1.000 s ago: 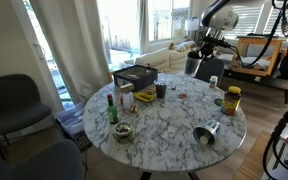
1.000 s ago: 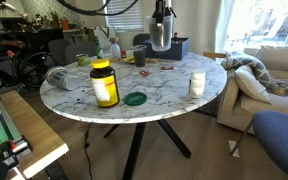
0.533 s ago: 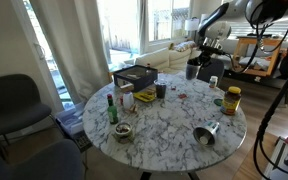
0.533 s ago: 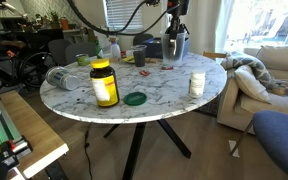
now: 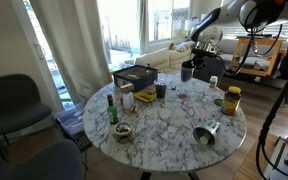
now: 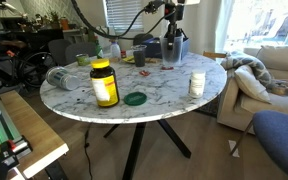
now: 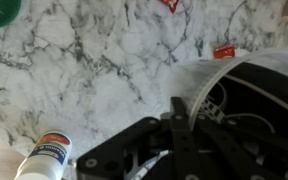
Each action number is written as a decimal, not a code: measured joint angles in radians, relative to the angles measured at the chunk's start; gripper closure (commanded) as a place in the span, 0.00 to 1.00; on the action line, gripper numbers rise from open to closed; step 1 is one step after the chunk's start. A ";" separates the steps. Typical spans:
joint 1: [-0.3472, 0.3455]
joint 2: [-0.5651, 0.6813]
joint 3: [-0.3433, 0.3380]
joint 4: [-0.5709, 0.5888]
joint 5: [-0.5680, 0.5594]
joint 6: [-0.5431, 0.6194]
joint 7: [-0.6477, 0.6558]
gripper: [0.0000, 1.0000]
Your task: Move the transparent cup to the right
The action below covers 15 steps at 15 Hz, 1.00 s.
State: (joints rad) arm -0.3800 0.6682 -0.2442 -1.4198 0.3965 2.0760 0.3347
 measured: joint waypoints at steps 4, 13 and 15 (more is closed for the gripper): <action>0.017 0.005 0.007 -0.025 -0.005 0.010 0.014 0.99; 0.029 -0.009 0.006 -0.104 -0.005 0.077 0.084 0.36; 0.037 -0.063 0.005 -0.119 -0.005 0.083 0.093 0.21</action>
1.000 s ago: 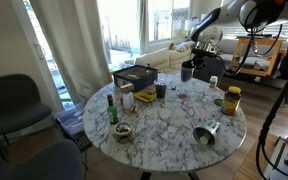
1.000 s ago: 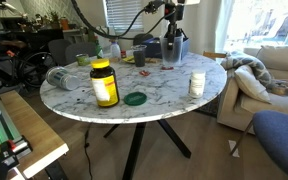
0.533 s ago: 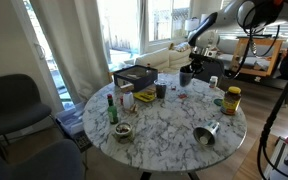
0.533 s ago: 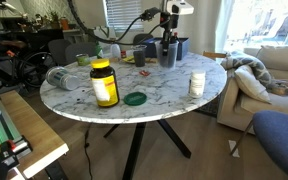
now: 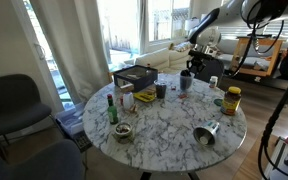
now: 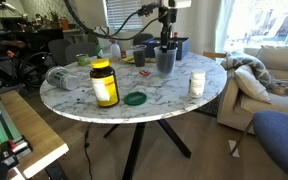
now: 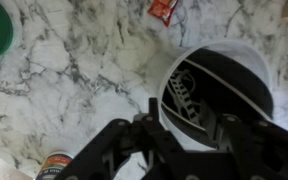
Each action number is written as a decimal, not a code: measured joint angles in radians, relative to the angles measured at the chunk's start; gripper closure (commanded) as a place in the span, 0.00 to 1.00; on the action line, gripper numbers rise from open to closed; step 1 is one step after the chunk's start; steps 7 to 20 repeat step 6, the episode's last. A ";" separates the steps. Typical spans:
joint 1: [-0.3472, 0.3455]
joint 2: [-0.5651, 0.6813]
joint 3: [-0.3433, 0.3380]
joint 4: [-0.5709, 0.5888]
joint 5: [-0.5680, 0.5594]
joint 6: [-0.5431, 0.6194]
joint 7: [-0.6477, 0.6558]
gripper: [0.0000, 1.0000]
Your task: Move the transparent cup to the right
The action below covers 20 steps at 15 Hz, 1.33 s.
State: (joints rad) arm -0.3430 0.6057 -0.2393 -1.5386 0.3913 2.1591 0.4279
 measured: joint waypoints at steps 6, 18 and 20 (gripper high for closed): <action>0.017 -0.322 0.030 -0.151 0.010 -0.009 -0.157 0.00; 0.017 -0.322 0.030 -0.151 0.010 -0.009 -0.157 0.00; 0.017 -0.322 0.030 -0.151 0.010 -0.009 -0.157 0.00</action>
